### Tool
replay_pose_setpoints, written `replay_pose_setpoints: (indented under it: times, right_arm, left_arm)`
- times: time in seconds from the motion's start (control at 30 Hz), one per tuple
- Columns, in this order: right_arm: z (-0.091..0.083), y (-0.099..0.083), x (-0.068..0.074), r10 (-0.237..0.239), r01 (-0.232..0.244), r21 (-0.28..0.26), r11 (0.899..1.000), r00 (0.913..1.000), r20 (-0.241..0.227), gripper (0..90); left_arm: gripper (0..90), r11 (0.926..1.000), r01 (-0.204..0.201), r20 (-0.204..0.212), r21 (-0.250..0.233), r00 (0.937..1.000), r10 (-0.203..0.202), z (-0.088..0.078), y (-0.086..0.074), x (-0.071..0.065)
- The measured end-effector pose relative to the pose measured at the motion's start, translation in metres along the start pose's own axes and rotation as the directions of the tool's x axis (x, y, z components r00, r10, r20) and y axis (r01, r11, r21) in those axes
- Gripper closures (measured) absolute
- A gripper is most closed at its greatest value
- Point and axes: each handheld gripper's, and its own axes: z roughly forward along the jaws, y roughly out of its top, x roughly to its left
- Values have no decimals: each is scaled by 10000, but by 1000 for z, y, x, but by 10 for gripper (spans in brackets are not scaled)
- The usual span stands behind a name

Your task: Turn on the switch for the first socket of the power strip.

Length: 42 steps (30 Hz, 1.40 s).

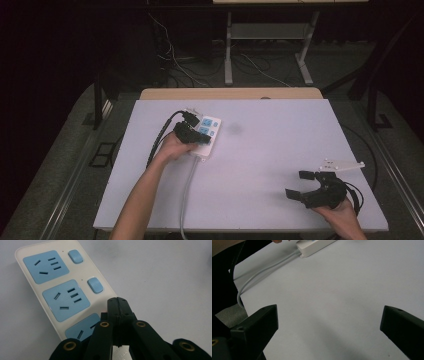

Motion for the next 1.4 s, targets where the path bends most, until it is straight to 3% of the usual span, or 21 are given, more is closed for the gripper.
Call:
replay_pose_setpoints:
  times: [0.2, 0.63, 0.93, 1.4]
  right_arm:
    - [-2, 1, -1, 45, -44, -67, 10000, 10000, 64, 13]
    - [-4, 1, -4, 127, -123, -205, 9997, 9997, 202, 13]
    - [-5, 1, -5, 173, -166, -292, 9994, 9996, 236, 13]
    - [-4, 1, -6, 185, -179, -250, 9995, 9995, 262, 13]
  left_arm:
    - [900, 9995, -107, -288, 282, 9995, 115, 0, 4, -5]
    - [899, 9996, -193, -494, 185, 9986, 202, 0, 2, -7]
    - [898, 9980, -567, -897, 281, 9942, 590, -1, 5, -13]
    - [897, 9983, -532, -837, -253, 9952, 509, -13, 8, -17]
